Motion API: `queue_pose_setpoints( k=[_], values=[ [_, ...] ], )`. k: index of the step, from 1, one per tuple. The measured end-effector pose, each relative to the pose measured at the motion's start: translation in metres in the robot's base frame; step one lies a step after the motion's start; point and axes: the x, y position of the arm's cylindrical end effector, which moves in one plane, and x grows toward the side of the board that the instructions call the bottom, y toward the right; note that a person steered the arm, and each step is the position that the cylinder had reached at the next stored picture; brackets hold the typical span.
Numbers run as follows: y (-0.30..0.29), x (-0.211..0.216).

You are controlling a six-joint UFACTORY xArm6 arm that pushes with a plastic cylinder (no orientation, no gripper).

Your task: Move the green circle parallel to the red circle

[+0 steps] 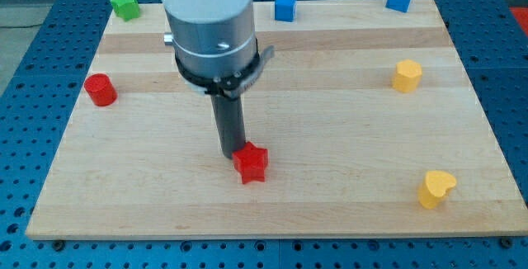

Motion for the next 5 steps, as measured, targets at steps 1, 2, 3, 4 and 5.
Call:
queue_pose_setpoints(
  k=[1, 2, 3, 4, 5],
  values=[
    [0.014, 0.020],
    [0.019, 0.030],
    [0.020, 0.026],
    [0.048, -0.019],
    [0.093, -0.084]
  ],
)
